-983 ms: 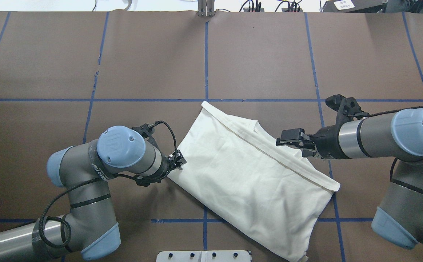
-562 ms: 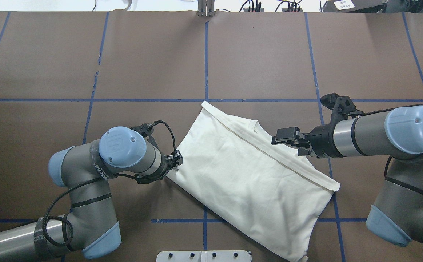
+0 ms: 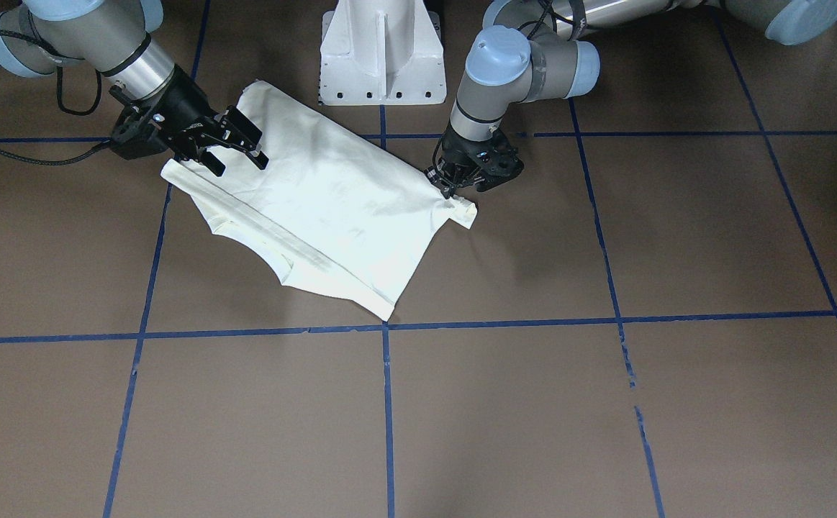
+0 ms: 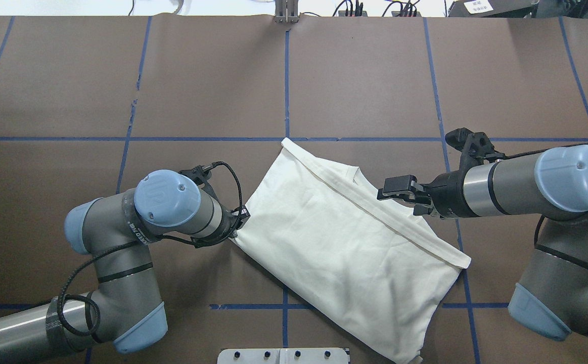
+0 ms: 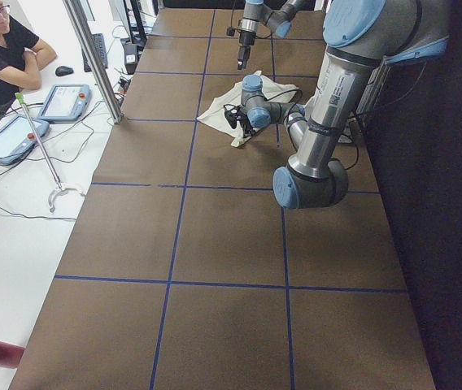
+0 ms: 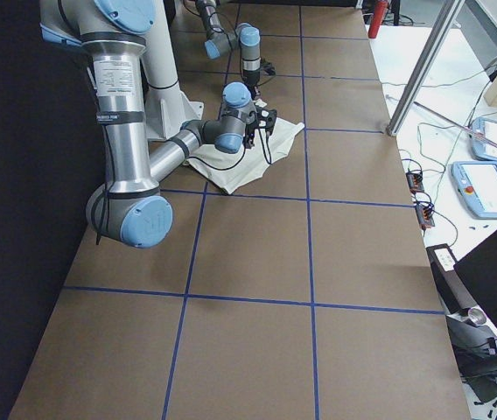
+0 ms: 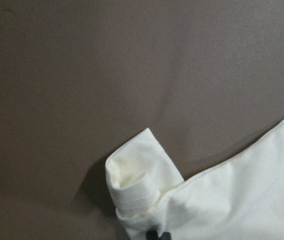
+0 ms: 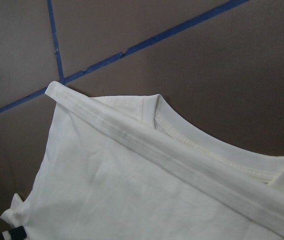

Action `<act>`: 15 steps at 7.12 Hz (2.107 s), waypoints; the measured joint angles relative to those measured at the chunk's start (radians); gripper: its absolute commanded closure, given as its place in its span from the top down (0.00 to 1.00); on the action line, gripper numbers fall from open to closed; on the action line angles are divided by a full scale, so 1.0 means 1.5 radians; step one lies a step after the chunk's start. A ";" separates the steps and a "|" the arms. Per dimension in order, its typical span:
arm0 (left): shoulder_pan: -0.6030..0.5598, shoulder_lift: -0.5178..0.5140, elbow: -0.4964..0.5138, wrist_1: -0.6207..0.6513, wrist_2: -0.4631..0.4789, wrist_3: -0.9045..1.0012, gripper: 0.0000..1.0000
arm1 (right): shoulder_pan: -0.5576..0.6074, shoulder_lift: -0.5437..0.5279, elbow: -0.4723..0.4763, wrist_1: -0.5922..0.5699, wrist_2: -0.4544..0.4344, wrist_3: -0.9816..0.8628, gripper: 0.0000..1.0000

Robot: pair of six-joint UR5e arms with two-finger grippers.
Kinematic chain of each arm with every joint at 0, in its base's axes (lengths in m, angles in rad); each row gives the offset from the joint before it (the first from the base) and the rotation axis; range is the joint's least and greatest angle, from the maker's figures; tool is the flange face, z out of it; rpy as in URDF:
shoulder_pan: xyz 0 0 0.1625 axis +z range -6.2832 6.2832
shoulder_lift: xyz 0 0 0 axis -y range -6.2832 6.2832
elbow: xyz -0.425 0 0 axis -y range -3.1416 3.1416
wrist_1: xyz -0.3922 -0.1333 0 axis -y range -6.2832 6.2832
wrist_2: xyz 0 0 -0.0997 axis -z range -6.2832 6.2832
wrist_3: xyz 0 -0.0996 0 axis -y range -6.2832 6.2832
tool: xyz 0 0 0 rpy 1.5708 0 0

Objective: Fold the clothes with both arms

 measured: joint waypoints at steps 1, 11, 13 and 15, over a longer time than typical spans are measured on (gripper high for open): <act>-0.027 -0.002 0.009 0.000 0.000 0.005 0.00 | 0.002 -0.001 0.000 0.000 0.001 0.000 1.00; -0.219 -0.234 0.494 -0.303 0.030 0.198 1.00 | 0.032 -0.002 -0.007 0.002 0.017 -0.001 1.00; -0.221 -0.238 0.493 -0.300 0.037 0.219 1.00 | 0.031 0.000 -0.010 -0.003 0.016 -0.001 1.00; -0.227 -0.243 0.477 -0.262 0.031 0.242 1.00 | 0.028 0.017 -0.019 -0.047 0.012 -0.019 1.00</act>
